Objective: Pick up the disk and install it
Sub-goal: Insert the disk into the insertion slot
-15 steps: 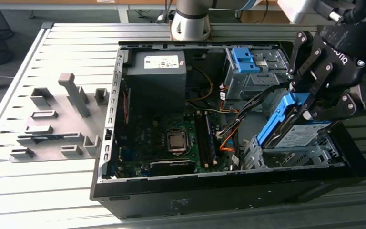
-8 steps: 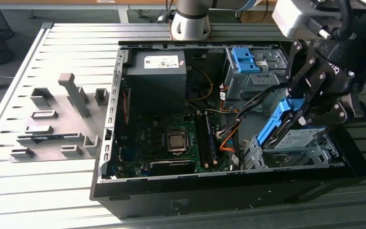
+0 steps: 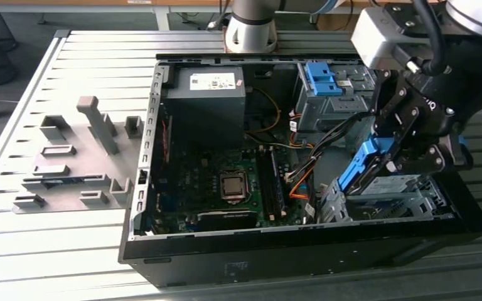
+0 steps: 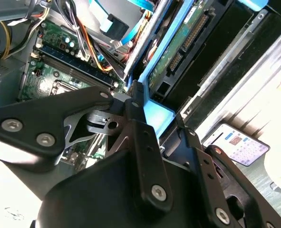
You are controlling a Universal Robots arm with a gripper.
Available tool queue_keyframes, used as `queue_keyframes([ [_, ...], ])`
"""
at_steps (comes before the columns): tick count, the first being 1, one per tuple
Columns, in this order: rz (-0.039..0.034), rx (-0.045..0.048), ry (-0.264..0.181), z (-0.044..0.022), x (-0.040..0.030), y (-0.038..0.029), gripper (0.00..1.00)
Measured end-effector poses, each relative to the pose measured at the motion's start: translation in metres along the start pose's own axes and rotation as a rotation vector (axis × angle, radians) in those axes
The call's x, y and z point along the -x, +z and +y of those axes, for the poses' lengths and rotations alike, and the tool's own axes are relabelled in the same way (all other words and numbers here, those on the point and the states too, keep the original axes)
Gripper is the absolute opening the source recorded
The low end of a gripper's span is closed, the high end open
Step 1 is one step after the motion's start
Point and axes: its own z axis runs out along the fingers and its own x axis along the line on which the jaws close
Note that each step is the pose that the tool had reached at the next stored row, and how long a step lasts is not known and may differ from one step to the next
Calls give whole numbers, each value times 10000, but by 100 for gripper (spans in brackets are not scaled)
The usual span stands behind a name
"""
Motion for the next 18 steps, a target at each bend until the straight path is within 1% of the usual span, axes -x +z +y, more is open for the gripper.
queue_keyframes([
  [2,-1,0,0,-1,0,34,36],
  [10,2,-1,0,-1,0,43,37],
  [11,-3,0,0,-1,0,53,37],
  [12,-1,0,0,-2,0,65,44],
  [18,0,1,0,-4,1,174,44],
])
